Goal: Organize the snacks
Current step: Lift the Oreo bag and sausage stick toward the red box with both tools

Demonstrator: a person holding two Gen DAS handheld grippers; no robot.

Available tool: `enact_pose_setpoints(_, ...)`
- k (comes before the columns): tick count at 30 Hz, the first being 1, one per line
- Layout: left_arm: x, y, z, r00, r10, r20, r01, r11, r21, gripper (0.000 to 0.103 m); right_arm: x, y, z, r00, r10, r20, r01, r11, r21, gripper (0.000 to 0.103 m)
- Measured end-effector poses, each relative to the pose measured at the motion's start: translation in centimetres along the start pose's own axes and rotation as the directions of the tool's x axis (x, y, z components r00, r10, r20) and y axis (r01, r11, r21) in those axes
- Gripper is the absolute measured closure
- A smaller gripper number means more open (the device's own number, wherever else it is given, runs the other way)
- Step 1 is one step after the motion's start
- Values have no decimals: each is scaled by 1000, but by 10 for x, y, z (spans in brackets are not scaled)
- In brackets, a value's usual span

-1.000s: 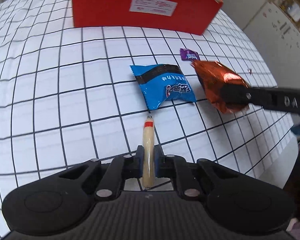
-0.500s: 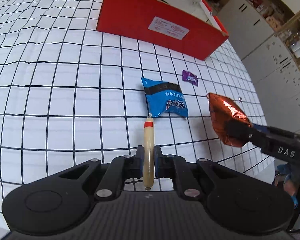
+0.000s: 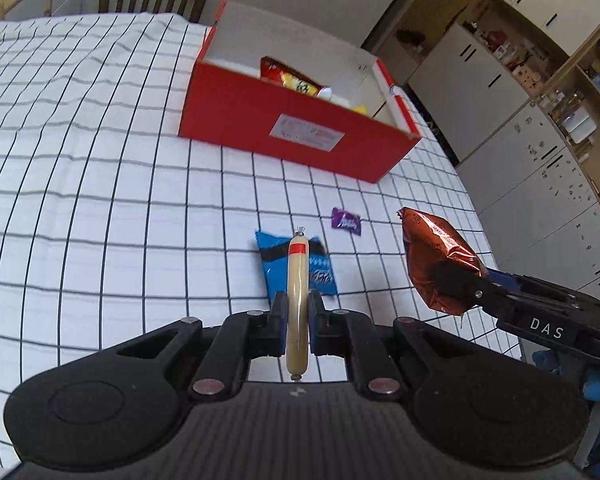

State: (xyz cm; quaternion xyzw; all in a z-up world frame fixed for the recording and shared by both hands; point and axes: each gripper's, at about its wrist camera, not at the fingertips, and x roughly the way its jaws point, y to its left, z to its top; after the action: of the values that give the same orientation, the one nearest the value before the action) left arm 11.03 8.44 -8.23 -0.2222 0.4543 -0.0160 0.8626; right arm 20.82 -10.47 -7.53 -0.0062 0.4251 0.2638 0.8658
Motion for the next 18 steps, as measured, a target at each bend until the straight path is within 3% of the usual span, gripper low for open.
enact_pose_setpoints(18, 1, -40, 77, 987, 60, 146, -80, 987, 138, 93, 2, -3, 62, 993, -16, 116, 26, 997, -79, 60)
